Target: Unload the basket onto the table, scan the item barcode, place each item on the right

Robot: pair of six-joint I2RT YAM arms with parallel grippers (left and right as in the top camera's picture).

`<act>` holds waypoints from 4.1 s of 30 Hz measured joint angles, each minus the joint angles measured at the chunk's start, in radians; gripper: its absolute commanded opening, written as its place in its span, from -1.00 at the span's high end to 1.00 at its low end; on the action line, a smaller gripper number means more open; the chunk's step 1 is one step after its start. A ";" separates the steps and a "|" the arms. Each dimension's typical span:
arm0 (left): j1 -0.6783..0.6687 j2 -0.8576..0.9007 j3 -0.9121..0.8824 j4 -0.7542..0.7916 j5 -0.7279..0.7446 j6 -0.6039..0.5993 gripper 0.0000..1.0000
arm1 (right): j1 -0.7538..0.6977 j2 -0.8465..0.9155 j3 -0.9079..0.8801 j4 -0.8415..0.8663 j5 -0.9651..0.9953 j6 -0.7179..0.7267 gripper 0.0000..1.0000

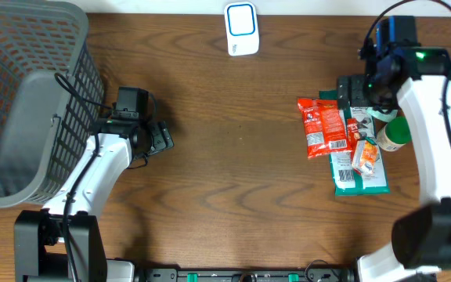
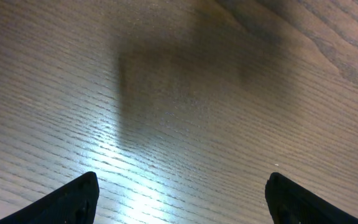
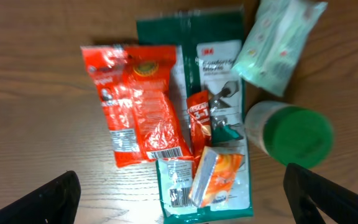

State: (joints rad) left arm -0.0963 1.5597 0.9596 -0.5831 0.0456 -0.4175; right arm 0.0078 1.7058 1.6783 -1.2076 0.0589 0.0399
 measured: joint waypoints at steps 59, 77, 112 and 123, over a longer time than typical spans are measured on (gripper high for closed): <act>0.000 0.000 0.000 0.000 0.000 0.000 -0.72 | 0.087 -1.695 -1.611 1.600 -0.048 -0.099 -0.99; 0.000 0.000 0.000 0.000 0.000 0.000 -0.72 | 0.087 -1.695 -1.672 1.140 -0.080 -0.069 -0.98; 0.000 0.000 0.000 0.000 0.000 0.000 -0.72 | 0.087 -1.695 -1.672 1.139 -0.082 -0.069 -0.99; 0.000 -0.047 -0.001 -0.001 0.000 0.000 -0.72 | 0.087 -1.695 -1.672 1.139 -0.082 -0.069 -0.99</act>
State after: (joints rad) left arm -0.0963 1.5127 0.9585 -0.5842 0.0456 -0.4175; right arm 0.0948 0.0109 0.0063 -0.0681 -0.0235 -0.0296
